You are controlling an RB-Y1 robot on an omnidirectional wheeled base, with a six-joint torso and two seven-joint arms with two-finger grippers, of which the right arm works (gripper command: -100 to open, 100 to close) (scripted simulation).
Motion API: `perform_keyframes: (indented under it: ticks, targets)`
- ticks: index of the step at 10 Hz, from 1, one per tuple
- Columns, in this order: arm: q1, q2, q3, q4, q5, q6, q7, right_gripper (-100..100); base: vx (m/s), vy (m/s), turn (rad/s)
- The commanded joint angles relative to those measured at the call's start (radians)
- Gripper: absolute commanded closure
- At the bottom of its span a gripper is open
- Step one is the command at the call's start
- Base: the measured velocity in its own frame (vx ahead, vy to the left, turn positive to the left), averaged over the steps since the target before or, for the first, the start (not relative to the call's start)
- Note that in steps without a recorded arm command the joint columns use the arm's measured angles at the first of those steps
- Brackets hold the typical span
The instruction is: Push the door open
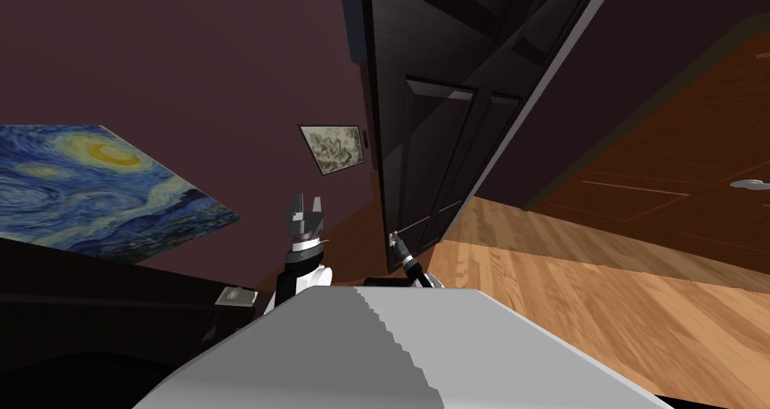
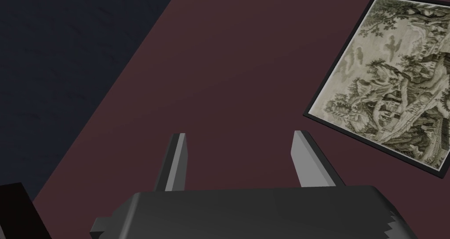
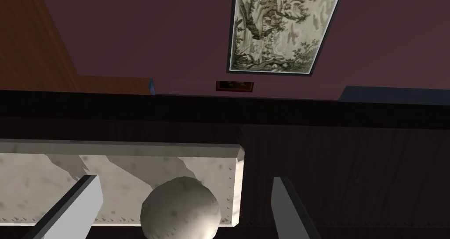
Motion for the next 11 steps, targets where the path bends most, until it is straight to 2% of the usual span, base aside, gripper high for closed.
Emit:
perform_keyframes:
  ticks: [1, 6, 10, 11]
  targets:
    - [-0.001, 0.000, 0.000, 0.000, 0.000, 0.002, 0.000, 100, -0.015, -0.008, 0.006]
    - [-0.001, 0.000, 0.000, 0.000, 0.000, 0.002, 0.000, 100, -0.012, -0.009, 0.004]
    - [-0.011, -0.011, -0.056, 0.019, -0.014, 0.005, 0.015, 100, 0.136, 0.116, -0.047]
    - [-0.011, -0.011, -0.056, 0.019, -0.014, 0.005, 0.015, 100, 0.128, 0.086, 0.000]
